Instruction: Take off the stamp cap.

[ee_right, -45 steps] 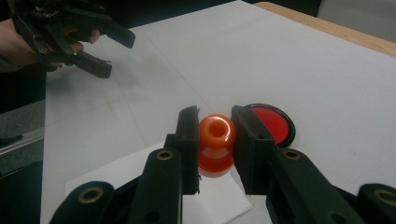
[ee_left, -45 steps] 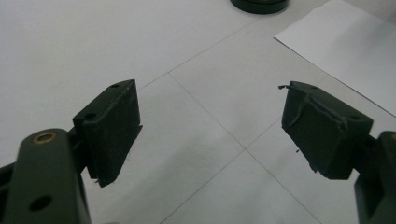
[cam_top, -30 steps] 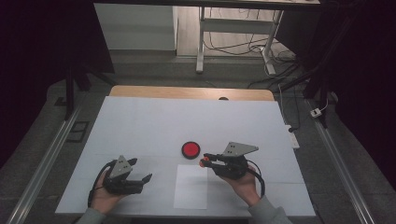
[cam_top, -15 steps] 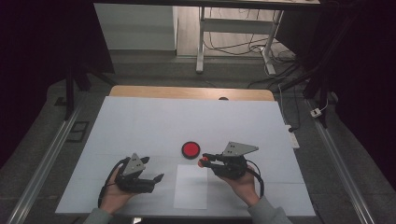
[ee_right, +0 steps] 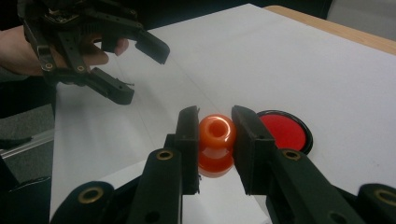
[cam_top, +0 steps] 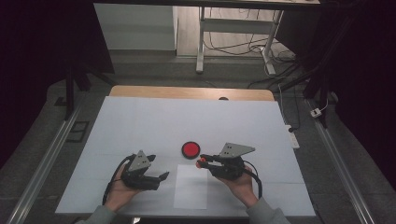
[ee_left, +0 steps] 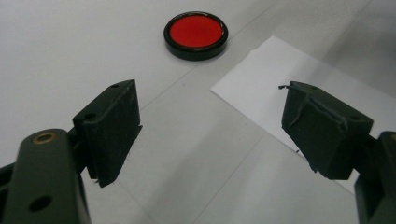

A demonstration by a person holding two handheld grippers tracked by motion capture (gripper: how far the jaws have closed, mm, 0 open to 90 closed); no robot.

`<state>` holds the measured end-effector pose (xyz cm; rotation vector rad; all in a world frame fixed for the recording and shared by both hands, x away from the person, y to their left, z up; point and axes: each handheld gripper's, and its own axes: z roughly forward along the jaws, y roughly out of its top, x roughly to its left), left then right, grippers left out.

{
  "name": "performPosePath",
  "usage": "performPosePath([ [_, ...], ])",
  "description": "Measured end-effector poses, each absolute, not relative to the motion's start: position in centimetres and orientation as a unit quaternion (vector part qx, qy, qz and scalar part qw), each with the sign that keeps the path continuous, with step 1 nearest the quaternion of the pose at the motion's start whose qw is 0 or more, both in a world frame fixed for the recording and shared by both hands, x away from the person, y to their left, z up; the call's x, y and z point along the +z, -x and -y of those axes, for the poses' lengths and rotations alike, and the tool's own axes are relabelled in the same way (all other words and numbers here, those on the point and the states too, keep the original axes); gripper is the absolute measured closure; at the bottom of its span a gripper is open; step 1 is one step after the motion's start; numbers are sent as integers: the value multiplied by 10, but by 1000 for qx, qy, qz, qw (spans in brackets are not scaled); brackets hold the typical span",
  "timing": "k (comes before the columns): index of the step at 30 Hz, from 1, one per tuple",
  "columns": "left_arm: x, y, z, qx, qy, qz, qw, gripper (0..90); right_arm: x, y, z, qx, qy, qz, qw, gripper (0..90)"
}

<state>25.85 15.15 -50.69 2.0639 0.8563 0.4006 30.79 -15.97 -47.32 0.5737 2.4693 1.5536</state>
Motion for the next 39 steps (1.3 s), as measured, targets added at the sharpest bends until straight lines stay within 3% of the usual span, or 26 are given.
performPosePath([
  [39, -506, -272, -102, 138, -848, -291, 421, 200, -476, -308, 149, 515, -182, -832, 92, 718],
])
